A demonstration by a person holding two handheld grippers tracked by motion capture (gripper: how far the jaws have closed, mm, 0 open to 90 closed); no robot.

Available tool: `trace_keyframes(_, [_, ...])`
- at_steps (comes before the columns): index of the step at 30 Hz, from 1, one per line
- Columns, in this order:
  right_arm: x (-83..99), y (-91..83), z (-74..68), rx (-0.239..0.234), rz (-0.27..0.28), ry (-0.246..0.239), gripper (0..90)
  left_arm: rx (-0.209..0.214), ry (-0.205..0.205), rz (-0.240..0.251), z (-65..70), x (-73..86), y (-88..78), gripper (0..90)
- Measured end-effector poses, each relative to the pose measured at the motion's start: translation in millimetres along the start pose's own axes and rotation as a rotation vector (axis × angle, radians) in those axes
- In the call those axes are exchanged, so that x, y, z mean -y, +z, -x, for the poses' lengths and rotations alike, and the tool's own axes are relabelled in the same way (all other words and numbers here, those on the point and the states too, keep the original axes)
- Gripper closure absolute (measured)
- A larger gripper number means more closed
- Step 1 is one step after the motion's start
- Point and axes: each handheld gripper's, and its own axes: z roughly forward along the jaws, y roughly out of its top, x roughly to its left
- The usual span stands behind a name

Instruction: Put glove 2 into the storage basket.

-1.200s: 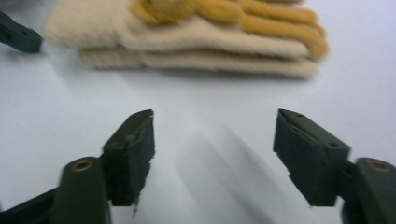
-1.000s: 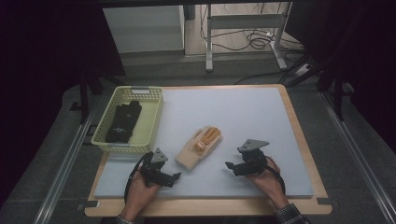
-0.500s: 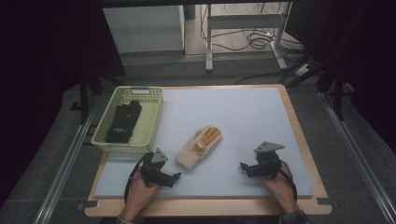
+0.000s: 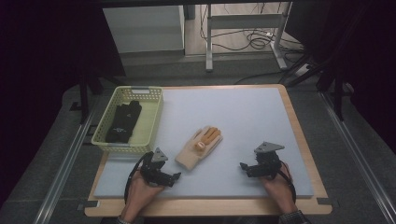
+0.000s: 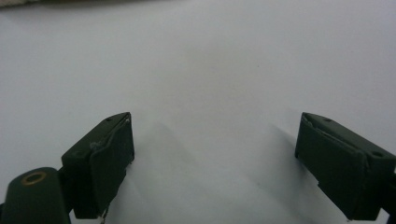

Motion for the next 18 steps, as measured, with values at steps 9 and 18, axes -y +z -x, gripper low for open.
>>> trace_keyframes(9, [0.1,-0.1,-0.1,0.002,0.001,-0.001,11.4,0.065,-0.014,-0.001,5.3,-23.7,-5.9,0.9])
trace_keyframes(18, [0.1,-0.1,0.0,0.001,0.001,-0.002,11.5,0.075,0.042,-0.035,16.2,-63.7,0.6,0.0])
